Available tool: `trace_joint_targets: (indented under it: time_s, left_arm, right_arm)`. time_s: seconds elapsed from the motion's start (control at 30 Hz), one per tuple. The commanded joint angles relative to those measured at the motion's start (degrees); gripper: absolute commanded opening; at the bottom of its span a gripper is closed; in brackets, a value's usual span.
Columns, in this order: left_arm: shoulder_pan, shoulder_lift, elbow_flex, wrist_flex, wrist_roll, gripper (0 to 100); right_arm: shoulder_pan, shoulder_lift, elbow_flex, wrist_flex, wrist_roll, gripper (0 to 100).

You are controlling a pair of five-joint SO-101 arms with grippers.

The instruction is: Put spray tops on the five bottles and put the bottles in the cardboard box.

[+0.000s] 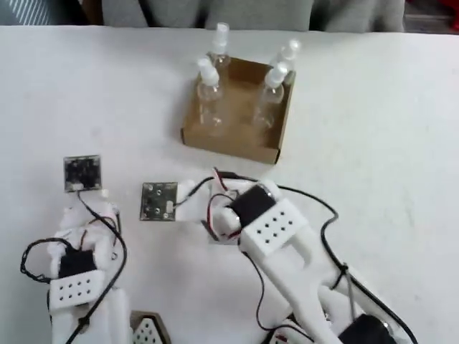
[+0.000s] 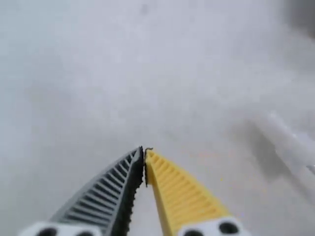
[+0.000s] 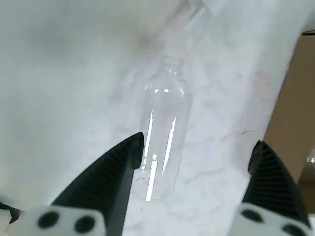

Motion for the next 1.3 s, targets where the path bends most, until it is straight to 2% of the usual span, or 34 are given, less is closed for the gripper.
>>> trace_joint_targets:
  time_s: [0.0, 0.2, 0.47, 0.57, 1.13, 1.27]
  left_arm:
    - [-3.1, 0.1, -4.6, 0.4, 0.8, 3]
    - [-6.7, 2.2, -6.3, 0.0, 4.4, 3]
    - [-8.0, 25.5, -17.3, -3.1, 4.7, 2]
    - [-9.0, 30.0, -19.8, -3.2, 4.7, 2]
    - [-8.7, 30.1, -19.7, -3.3, 4.5, 2]
    - [-8.7, 30.1, -19.7, -3.3, 4.5, 2]
  right_arm:
    - [0.2, 3.3, -2.4, -1.8, 1.8, 30.7]
    - [0.1, 11.9, -2.4, -5.5, 2.1, 30.8]
    - [0.0, 19.1, -5.7, -7.7, 2.0, 30.8]
    - [0.0, 21.7, -7.1, -7.9, 2.1, 30.8]
    - [0.8, 32.7, -12.3, -9.4, 1.6, 30.4]
    - [1.9, 32.7, -12.3, -9.5, -3.7, 26.5]
